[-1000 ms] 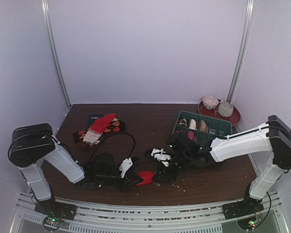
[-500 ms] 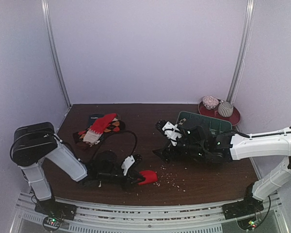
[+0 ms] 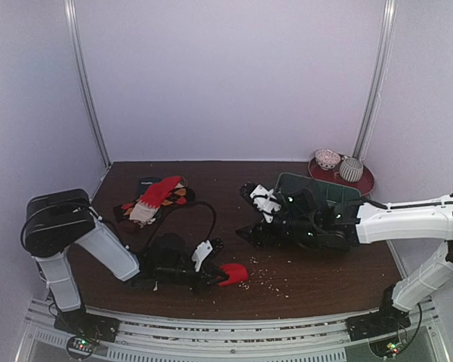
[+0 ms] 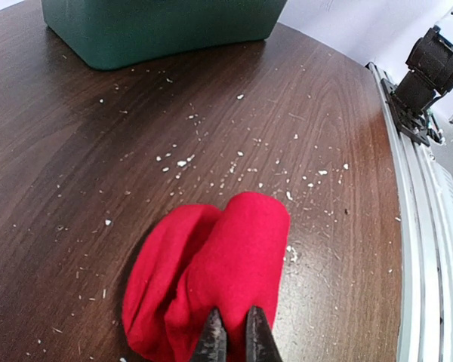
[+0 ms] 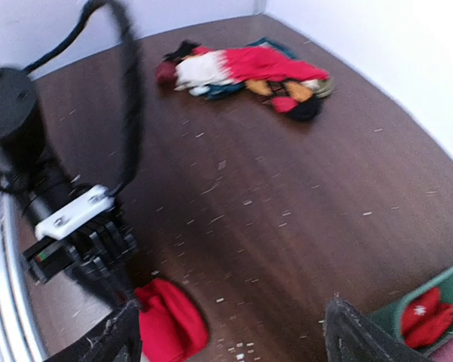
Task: Roll the socks
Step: Pick up the sock from the center of the board.
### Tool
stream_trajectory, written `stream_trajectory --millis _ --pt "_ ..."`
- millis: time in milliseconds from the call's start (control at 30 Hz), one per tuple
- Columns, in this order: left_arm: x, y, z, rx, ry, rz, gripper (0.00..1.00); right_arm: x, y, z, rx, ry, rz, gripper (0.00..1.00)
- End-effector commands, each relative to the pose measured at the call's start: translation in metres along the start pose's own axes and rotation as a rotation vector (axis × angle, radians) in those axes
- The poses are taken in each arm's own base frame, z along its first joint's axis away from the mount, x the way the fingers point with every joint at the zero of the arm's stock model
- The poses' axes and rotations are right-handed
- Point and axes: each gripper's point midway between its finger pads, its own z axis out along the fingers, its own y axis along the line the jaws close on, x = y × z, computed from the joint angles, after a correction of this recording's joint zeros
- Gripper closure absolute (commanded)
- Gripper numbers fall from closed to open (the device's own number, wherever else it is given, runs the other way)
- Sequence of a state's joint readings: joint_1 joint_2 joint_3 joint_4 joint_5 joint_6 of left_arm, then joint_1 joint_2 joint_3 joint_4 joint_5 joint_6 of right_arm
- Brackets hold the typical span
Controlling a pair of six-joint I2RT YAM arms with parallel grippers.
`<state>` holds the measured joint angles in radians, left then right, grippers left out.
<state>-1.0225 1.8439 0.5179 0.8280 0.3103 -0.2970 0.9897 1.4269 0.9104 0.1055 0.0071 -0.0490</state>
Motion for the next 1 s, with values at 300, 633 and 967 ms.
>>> stream_trajectory --millis 300,633,967 --pt "0.101 0.013 -0.001 -0.021 0.341 -0.030 1.00 0.091 0.070 0.040 -0.541 0.300 0.088 0.21" --pt "0.113 0.015 -0.004 -0.016 0.379 -0.020 1.00 0.121 0.061 0.056 -0.554 0.386 0.145 0.16" --pt "0.117 0.016 -0.006 -0.014 0.394 -0.022 1.00 0.141 0.043 0.066 -0.485 0.423 0.181 0.11"
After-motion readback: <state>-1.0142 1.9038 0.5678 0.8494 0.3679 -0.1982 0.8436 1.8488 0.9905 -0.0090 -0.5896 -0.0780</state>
